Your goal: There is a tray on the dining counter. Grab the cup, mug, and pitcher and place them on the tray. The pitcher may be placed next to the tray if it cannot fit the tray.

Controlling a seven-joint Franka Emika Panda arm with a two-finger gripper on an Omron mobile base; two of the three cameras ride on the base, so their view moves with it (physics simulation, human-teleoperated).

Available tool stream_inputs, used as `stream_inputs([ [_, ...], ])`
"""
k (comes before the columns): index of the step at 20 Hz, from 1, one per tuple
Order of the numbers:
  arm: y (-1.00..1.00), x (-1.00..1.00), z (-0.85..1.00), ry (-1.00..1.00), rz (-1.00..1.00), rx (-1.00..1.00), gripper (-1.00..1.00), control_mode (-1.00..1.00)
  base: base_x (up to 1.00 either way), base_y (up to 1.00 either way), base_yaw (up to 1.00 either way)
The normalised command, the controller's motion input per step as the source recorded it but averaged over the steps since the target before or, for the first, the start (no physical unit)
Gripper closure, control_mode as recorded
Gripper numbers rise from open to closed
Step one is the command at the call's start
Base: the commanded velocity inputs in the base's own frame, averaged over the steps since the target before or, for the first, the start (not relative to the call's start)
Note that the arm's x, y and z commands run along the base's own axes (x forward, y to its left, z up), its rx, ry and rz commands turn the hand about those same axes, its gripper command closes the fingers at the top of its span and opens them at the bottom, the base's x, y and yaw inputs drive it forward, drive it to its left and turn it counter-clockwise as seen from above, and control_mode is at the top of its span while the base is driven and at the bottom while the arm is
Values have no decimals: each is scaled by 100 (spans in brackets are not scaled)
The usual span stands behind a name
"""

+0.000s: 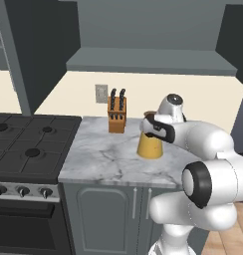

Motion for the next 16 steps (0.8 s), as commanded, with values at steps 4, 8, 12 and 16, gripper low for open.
stream_inputs([
  [4,-1,0,1,0,0,1,100,-100,0,0,0],
  [8,0,0,14,0,0,0,100,-100,0,0,0],
  [12,0,-23,43,-8,0,0,100,-100,0,0,0],
  [16,4,-47,49,-18,0,0,100,-100,0,0,0],
])
